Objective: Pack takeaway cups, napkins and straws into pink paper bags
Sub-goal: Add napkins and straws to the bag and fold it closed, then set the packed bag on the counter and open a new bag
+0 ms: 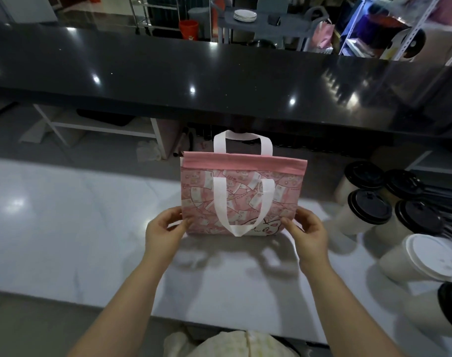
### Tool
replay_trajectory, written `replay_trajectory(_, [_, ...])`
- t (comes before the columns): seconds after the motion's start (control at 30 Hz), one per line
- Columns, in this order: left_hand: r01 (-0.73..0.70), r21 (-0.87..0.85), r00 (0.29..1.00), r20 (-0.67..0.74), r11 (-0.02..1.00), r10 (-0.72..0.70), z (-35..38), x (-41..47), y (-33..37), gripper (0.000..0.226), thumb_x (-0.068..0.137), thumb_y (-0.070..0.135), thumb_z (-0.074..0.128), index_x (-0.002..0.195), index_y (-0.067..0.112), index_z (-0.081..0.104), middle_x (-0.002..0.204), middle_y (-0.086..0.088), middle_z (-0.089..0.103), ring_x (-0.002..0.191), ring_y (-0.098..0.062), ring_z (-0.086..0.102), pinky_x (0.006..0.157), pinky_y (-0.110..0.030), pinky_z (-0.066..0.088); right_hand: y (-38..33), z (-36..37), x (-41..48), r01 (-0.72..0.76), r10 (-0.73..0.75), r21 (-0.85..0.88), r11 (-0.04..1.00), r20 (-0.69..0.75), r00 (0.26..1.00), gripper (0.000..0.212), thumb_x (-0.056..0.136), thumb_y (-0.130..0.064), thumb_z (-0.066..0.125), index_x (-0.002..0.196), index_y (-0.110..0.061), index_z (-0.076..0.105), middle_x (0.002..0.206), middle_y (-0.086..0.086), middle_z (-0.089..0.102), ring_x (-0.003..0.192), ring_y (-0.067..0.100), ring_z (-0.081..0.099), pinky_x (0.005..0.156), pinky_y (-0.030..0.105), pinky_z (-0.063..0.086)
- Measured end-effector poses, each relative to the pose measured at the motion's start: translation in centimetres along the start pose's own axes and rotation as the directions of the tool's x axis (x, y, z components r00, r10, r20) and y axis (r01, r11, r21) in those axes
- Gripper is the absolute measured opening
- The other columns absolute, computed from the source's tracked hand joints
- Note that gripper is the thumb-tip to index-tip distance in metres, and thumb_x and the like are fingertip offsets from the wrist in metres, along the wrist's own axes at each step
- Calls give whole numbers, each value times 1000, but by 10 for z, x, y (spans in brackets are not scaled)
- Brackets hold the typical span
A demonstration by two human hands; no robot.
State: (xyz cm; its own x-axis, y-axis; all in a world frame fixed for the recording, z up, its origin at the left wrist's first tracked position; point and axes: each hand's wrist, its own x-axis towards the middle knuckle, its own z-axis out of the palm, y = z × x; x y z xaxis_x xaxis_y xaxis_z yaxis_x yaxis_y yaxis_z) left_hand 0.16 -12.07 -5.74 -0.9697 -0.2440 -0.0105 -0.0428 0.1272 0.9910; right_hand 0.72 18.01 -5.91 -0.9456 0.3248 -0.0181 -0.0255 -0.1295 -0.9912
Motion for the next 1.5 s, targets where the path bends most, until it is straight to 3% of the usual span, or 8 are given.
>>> replay_trajectory(0.33, [12,-28,950,-311,1000,-20,13,-43,13,29,88,11,69,85,40,72,91,11,74,88,-11,70,78,-27,55,-16,11,-1,-51,54,-42,998,69,996,27,84,-1,71,83,-27,73,87,-4,75,83,11,70,69,21,56])
replay_trajectory(0.47, [15,-35,880,-474,999,-29,10,-78,18,24,90,14,68,88,38,70,89,11,74,86,-11,70,69,-18,56,-29,23,-10,-74,71,14,997,166,984,23,86,1,68,88,-21,70,84,-6,75,79,6,69,65,17,54])
replay_trajectory(0.63, [9,-21,740,-673,1000,-21,-6,-132,25,17,88,8,70,95,23,69,88,7,71,84,-16,67,75,-23,54,-38,45,-33,-127,93,71,989,362,928,19,89,3,63,97,-13,68,86,-6,74,80,6,69,65,17,54])
replay_trajectory(0.87, [135,12,426,-903,991,-47,-50,-236,23,17,88,14,70,105,13,70,96,-1,70,88,-12,64,82,-23,52,-30,95,-97,-197,133,20,980,670,730,26,91,4,59,98,-19,67,89,-11,74,83,3,69,64,15,53])
replay_trajectory(1.0, [202,39,269,-963,979,-17,-72,-297,22,15,89,17,69,105,18,70,93,10,69,80,7,60,73,-5,46,-29,127,-142,-215,146,-22,976,800,582,25,90,-1,63,94,-25,69,91,-7,74,86,8,69,68,19,55])
replay_trajectory(1.17, [192,-6,70,-997,981,-20,-105,-351,23,16,91,17,67,105,25,68,93,20,67,81,10,59,71,-3,45,-35,173,-198,-96,84,-52,994,925,370,18,92,-8,63,103,-22,65,100,-6,72,93,13,69,77,27,56])
replay_trajectory(1.33, [169,18,-45,-999,985,26,-161,-389,31,15,92,18,66,106,21,69,96,13,69,84,9,60,70,-2,43,-53,232,-259,-97,22,1,995,971,238,21,92,-3,63,103,-21,66,96,-9,73,90,8,69,73,18,53])
replay_trajectory(1.5, [134,66,-81,-994,989,78,-247,-416,41,19,93,15,64,111,13,70,99,3,71,90,-10,64,73,-9,48,-68,305,-327,-113,-27,50,992,981,192,21,91,-1,62,106,-15,66,97,-6,74,91,11,70,73,21,55])
